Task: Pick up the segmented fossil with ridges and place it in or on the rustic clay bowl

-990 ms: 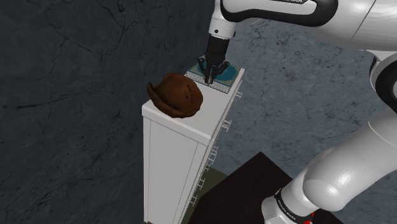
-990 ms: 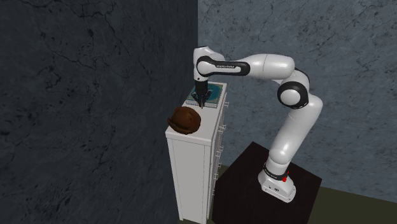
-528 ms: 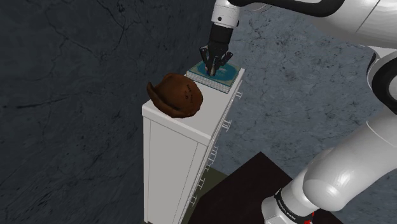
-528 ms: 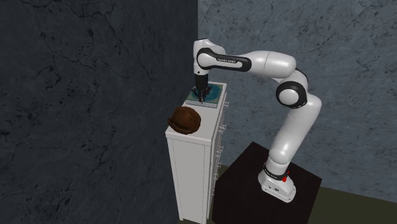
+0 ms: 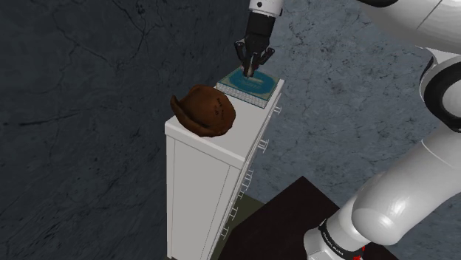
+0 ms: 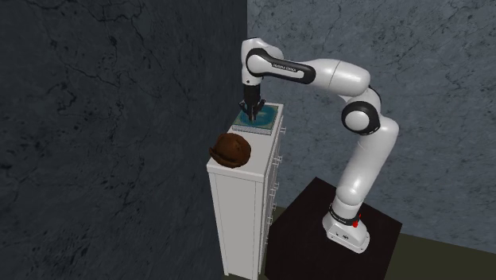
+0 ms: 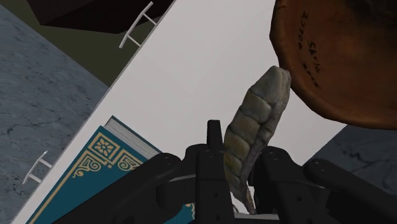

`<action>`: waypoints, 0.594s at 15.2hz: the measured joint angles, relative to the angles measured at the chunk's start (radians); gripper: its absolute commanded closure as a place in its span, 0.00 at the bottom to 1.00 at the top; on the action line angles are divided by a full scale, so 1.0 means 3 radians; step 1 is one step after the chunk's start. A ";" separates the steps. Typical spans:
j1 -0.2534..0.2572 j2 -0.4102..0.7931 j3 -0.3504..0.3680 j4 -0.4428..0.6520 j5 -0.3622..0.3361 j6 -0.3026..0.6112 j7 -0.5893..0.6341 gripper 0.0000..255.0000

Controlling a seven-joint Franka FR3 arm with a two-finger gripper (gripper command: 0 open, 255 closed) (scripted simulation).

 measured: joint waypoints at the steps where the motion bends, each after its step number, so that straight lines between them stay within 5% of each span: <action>1: 0.0002 0.0028 0.0002 0.0081 -0.0002 -0.0053 0.0008 1.00; 9: 0.0211 0.0228 0.0201 0.0390 -0.0009 -0.0130 0.0420 1.00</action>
